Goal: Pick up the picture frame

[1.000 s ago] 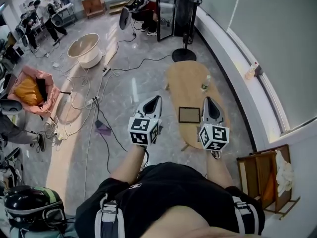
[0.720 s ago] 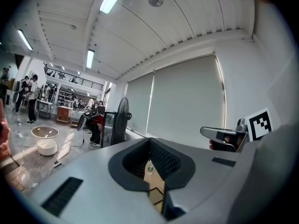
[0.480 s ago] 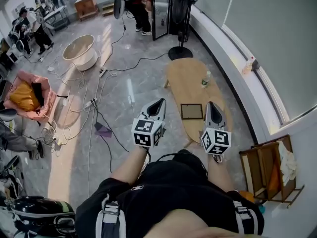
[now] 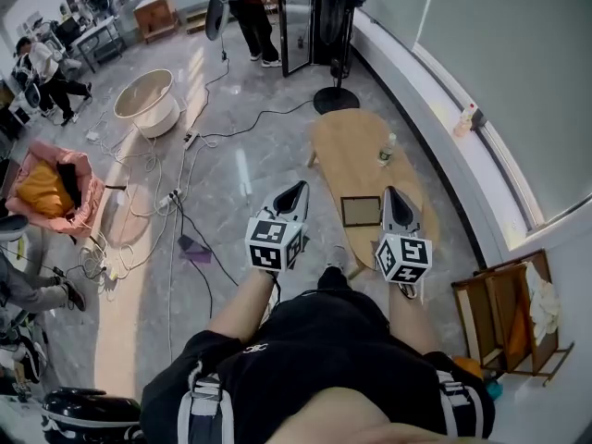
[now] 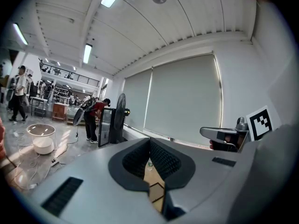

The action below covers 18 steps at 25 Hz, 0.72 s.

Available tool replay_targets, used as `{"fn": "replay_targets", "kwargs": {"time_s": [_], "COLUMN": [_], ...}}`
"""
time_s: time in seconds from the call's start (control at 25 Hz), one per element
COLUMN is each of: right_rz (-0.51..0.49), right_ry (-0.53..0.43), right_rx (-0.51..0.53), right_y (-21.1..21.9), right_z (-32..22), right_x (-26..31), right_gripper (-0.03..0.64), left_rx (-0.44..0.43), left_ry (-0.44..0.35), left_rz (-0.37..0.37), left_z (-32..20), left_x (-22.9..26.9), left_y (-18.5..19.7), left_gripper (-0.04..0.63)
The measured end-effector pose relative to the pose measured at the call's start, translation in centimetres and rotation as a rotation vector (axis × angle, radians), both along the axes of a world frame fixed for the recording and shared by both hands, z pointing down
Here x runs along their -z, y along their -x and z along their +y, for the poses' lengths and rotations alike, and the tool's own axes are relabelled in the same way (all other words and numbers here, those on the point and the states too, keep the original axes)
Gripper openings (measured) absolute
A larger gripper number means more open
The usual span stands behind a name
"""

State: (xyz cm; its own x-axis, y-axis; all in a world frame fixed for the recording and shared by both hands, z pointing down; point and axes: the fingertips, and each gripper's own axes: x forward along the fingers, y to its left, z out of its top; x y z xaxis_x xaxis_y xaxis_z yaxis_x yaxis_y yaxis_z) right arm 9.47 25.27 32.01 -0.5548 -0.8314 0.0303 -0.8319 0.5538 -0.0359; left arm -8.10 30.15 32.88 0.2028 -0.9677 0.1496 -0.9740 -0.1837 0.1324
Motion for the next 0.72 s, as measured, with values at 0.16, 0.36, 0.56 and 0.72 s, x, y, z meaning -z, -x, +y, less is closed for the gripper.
{"fn": "replay_targets", "kwargs": {"time_s": [0.16, 0.36, 0.56, 0.72], "right_rz": [-0.007, -0.027, -0.032, -0.04], "right_ry": [0.013, 0.028, 0.043, 0.057], "right_rx": [-0.015, -0.03, -0.036, -0.039], "right_y": [0.0, 0.2, 0.3, -0.5], "right_z": [-3.0, -9.1, -16.4, -22.8], "right_x": [-1.1, -1.3, -1.1, -1.2], "right_gripper": [0.017, 0.017, 0.017, 0.017], "left_rx": [-0.005, -0.008, -0.006, -0.017], "left_ry": [0.014, 0.025, 0.038, 0.044], "left_rz": [-0.011, -0.02, -0.025, -0.049], "left_z": [-2.8, -8.1, -15.3, -21.5], "left_x": [-0.8, -1.1, -0.5, 0.2], "left_y": [0.3, 0.9, 1.4, 0.5], "left_gripper": [0.021, 0.021, 0.021, 0.021]}}
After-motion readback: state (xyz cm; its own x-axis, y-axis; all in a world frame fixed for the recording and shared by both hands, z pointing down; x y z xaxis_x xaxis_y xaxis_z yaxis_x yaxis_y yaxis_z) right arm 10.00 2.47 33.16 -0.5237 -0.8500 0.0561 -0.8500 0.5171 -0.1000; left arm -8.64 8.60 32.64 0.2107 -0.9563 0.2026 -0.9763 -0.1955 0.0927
